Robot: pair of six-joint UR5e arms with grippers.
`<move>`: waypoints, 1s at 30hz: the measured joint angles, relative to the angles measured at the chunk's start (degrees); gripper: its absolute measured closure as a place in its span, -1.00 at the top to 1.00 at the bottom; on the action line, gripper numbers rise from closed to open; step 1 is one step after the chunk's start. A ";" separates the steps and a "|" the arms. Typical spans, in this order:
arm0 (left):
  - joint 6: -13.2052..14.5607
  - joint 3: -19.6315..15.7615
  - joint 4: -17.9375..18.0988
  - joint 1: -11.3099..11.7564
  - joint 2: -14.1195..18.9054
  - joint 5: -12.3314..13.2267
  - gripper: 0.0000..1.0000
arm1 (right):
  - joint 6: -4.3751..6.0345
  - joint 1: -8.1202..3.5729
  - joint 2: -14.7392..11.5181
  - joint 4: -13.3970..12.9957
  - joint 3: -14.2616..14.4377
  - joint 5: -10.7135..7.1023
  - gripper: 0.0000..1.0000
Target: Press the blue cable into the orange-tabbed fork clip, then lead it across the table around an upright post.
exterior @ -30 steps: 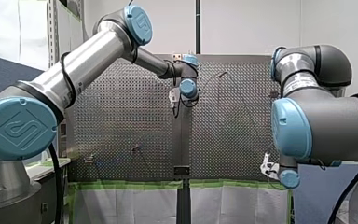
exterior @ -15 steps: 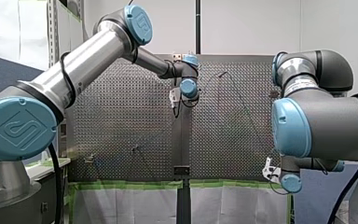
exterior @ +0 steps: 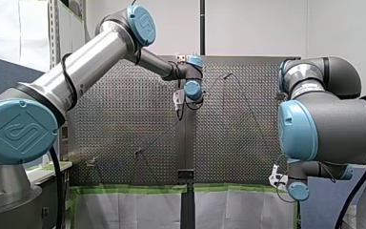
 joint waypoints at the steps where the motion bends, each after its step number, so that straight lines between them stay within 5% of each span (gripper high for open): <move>1: 0.01 0.00 -0.04 -0.02 0.00 0.00 0.84 | -0.02 -0.01 0.01 0.03 -0.03 0.00 -1.00; 14: -1.38 0.00 -4.25 -0.36 0.00 0.01 0.84 | -0.32 -0.02 0.04 1.02 -0.82 0.11 -1.00; 30: -2.17 0.01 -12.83 -0.10 0.00 -3.03 0.94 | -1.53 -0.02 0.04 2.02 -1.00 0.80 -1.00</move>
